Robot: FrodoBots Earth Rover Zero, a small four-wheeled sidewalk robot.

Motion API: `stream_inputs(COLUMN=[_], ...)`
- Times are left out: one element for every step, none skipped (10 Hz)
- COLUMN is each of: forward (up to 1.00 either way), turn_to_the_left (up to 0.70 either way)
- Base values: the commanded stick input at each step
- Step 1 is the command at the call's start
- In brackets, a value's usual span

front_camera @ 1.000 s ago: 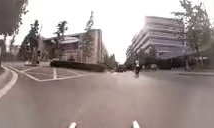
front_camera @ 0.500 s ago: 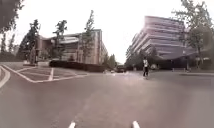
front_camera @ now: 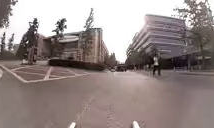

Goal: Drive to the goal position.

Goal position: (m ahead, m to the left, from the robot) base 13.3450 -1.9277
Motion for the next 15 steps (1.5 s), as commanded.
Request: stream_inputs(forward=[0.7, 0.7, 0.7, 0.7, 0.7, 0.7, 0.7, 0.7, 0.7, 0.7, 0.7, 0.7, 0.7, 0.7, 0.7], turn_to_the_left=[0.0, 0.0, 0.0, 0.0, 0.0, 0.0, 0.0, 0.0, 0.0, 0.0, 0.0, 0.0, 0.0, 0.0, 0.0])
